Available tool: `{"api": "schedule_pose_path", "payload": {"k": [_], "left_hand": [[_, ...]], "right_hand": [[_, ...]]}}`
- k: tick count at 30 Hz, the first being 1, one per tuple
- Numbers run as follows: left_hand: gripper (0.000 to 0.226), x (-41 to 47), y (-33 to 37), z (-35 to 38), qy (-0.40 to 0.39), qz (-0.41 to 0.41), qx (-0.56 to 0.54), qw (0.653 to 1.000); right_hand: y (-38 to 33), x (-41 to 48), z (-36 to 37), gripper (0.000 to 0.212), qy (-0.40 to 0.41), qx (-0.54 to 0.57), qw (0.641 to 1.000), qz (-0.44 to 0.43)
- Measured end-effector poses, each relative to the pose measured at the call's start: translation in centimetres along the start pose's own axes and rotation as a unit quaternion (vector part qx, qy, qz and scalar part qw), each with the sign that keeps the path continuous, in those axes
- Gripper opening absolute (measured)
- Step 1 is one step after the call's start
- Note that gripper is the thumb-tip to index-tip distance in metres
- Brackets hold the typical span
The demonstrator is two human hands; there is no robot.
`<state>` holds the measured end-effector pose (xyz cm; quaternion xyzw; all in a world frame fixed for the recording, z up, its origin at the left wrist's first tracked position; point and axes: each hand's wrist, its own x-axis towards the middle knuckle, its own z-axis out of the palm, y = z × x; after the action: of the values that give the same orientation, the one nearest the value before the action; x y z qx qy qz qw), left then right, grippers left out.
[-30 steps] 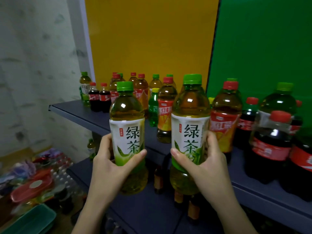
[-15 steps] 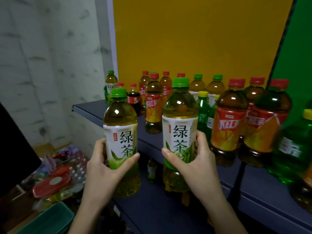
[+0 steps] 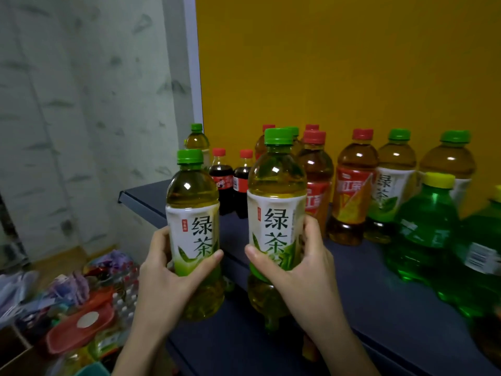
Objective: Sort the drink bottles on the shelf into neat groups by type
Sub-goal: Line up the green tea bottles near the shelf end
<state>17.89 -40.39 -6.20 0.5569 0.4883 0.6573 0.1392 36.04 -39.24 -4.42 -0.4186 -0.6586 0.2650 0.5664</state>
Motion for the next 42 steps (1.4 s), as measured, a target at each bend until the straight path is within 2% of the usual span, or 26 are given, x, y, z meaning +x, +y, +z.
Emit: {"api": "schedule_pose_path", "payload": {"k": [13,30,42], "left_hand": [[0.060,10.5,-7.6,-4.0,-0.008,0.013,-0.018,1.000],[0.057,27.4,-17.8,-8.2,-0.147,0.043,-0.092,0.984],[0.049,33.8,-23.5,-7.2,-0.218,0.009,-0.144,0.965]], "right_hand": [[1.4,6.6,9.1,0.077,0.034,-0.050,0.998,0.011],[2.5,15.3,23.7,0.076,0.161,-0.071,0.982,0.067],[4.4,18.7,28.7,0.073,0.235,-0.166,0.955,0.079]]}}
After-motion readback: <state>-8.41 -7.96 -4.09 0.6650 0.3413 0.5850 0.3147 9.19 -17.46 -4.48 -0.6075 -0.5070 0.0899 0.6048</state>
